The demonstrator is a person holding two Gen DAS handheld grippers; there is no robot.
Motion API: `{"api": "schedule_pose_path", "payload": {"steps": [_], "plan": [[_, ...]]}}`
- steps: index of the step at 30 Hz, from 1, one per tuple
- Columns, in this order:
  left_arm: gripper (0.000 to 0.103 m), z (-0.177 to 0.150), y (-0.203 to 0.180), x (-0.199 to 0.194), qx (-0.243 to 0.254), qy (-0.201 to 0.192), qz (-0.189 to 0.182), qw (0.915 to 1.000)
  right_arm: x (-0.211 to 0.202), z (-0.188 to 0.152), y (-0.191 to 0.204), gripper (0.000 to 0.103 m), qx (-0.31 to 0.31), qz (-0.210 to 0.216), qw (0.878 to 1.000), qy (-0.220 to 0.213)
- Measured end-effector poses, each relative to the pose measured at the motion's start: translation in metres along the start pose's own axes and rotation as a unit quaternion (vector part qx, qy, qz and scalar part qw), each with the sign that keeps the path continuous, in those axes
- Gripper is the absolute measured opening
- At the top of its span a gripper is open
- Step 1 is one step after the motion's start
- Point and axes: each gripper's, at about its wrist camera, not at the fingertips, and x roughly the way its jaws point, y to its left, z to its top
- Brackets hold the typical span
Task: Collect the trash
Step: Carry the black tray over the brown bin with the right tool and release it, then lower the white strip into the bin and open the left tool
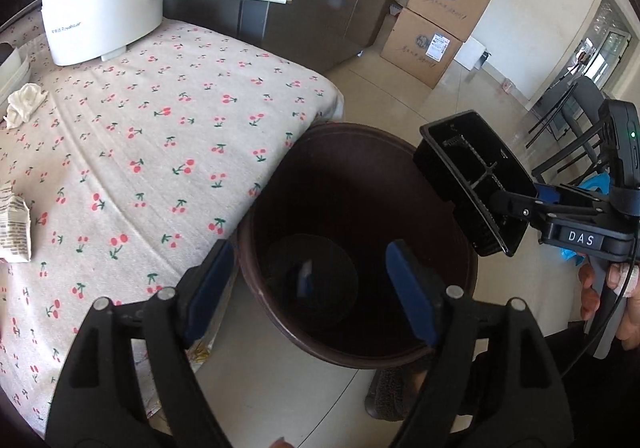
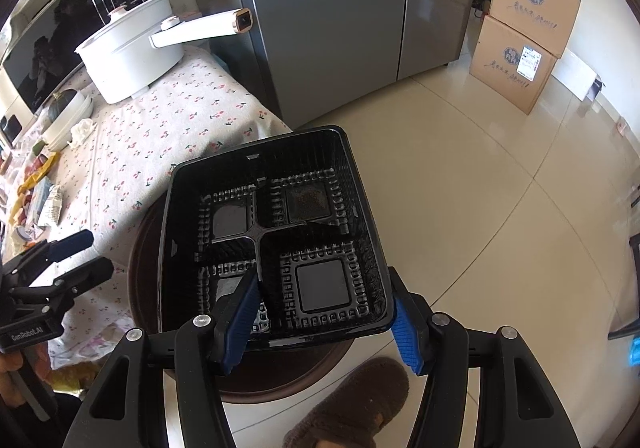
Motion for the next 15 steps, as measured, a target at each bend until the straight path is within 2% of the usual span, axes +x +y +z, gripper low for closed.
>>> {"api": "schedule_pose_path", "payload": {"steps": [6, 11, 12, 13, 15], "plan": [[0.097, -0.001, 0.019, -0.011, -0.022, 0.003, 0.034, 0.9992, 0.006, 0.000, 0.004, 0.062, -0.003, 0.001, 1.000, 0.009], [0.101, -0.004, 0.030, -0.023, -0.029, 0.003, 0.045, 0.9985, 0.008, 0.001, 0.009, 0.065, 0.001, 0.003, 1.000, 0.013], [0.101, -0.005, 0.032, -0.027, -0.030, 0.004, 0.048, 0.9984, 0.009, 0.002, 0.010, 0.069, 0.003, 0.005, 1.000, 0.016], [0.101, -0.006, 0.035, -0.030, -0.031, 0.004, 0.053, 0.9981, 0.010, 0.002, 0.011, 0.078, 0.006, 0.005, 1.000, 0.018], [0.102, -0.009, 0.040, -0.038, -0.035, 0.004, 0.061, 0.9975, 0.010, 0.002, 0.015, 0.085, 0.004, 0.010, 1.000, 0.020]]}}
